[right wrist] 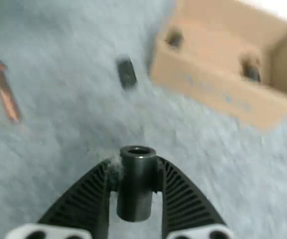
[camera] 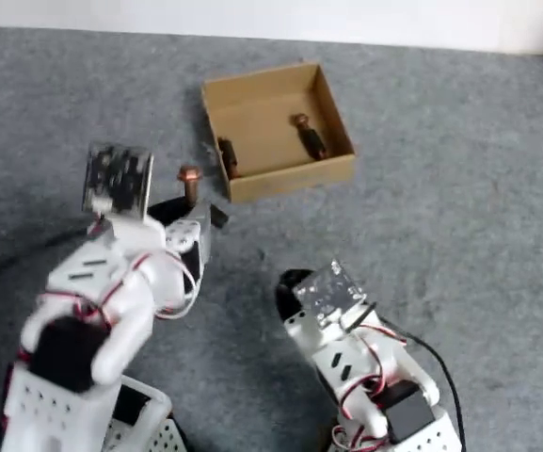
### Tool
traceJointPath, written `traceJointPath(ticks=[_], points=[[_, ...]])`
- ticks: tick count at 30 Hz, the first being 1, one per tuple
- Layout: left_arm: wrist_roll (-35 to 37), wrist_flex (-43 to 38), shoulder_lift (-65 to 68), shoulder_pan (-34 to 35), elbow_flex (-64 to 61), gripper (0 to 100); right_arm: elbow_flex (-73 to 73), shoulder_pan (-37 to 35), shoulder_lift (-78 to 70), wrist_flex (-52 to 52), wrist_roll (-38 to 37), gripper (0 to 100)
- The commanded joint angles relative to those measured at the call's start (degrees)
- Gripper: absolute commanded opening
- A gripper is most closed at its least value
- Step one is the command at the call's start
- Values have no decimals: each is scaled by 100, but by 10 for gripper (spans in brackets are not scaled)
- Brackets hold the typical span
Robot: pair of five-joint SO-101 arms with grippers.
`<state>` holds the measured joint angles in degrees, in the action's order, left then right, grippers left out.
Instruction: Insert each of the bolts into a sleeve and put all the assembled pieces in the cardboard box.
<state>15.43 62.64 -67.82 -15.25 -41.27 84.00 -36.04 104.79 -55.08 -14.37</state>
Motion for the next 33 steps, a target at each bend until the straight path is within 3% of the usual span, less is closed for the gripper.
traceJointPath(ticks=[1,6,9,12,21,29,33], points=[[-35,-1776,-1015,-224,-1305,5,-347,-418,57,497,396,5],[0,-4554,-2264,-673,-3837,5,-330,-444,57,1015,422,5],[-26,-5538,-3081,-910,-4831,5,-330,-470,57,945,431,5],[-26,-5609,-3785,-1024,-5279,6,-330,-444,57,866,431,5],[9,-5600,-3635,-1341,-5323,6,-330,-435,57,866,422,5],[9,-5064,-3644,-1745,-5402,6,-277,-418,57,892,387,5],[9,-4853,-3653,-1815,-5349,6,-171,-13,57,1051,387,5]])
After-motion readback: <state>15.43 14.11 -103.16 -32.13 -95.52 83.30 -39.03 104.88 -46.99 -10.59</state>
